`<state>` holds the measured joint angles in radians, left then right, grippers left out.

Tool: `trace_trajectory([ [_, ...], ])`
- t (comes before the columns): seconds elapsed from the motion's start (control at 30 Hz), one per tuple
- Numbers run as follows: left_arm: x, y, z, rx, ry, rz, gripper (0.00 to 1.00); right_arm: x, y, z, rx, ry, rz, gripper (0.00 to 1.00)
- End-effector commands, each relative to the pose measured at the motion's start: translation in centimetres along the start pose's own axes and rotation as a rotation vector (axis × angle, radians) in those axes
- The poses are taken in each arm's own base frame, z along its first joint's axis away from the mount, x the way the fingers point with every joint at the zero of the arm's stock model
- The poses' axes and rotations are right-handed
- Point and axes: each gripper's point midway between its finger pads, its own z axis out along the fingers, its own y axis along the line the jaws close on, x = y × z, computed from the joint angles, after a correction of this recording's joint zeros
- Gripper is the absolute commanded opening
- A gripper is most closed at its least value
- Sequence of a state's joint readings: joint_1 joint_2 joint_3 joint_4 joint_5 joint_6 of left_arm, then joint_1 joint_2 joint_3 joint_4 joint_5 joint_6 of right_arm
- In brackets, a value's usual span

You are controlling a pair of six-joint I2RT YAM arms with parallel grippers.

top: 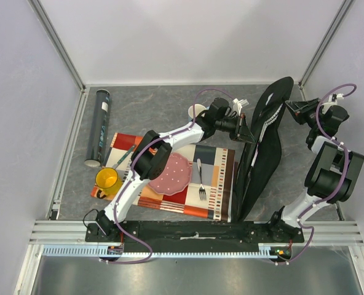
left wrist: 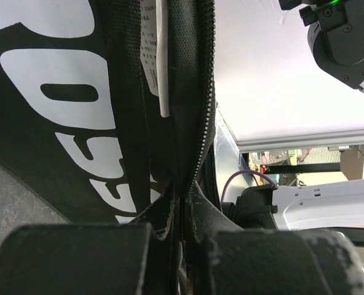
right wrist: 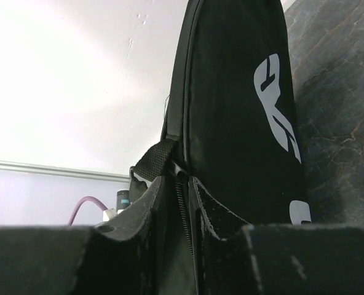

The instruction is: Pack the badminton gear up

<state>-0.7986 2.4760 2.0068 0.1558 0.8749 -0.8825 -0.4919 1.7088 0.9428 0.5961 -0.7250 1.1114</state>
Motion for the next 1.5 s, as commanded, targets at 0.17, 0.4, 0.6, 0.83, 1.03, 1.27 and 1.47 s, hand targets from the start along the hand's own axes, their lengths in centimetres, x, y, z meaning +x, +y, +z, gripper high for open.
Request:
trace_trajectory([
  [0.17,-0.9,-2.2,-0.7,0.05,-0.004,0.024,0.02,-1.1,1.9,1.2,-0.106,-0.02,0.001,0.28],
  [0.4,-0.6,-1.9,-0.6,0.044,0.002,0.024,0.02,-1.3,2.9,1.4,-0.177,-0.036,0.028,0.27],
  [0.6,-0.7,-1.7,-0.6,0.045,0.002,0.021,0.02,-1.3,3.0,1.5,-0.198,-0.038,0.039,0.19],
  [0.83,-0.6,-1.7,-0.6,0.043,0.005,0.019,0.02,-1.5,2.4,2.0,-0.185,-0.041,0.057,0.23],
  [1.03,-0.6,-1.7,-0.6,0.043,0.005,0.02,0.02,-1.5,1.8,2.4,-0.165,-0.035,0.073,0.21],
  [1.27,-0.6,-1.6,-0.6,0.039,0.006,0.022,0.02,-1.6,2.1,2.6,-0.179,-0.029,0.078,0.14],
  [1.47,-0.8,-1.7,-0.6,0.042,0.003,0.023,0.02,-1.1,2.5,2.6,-0.187,-0.014,0.076,0.18],
])
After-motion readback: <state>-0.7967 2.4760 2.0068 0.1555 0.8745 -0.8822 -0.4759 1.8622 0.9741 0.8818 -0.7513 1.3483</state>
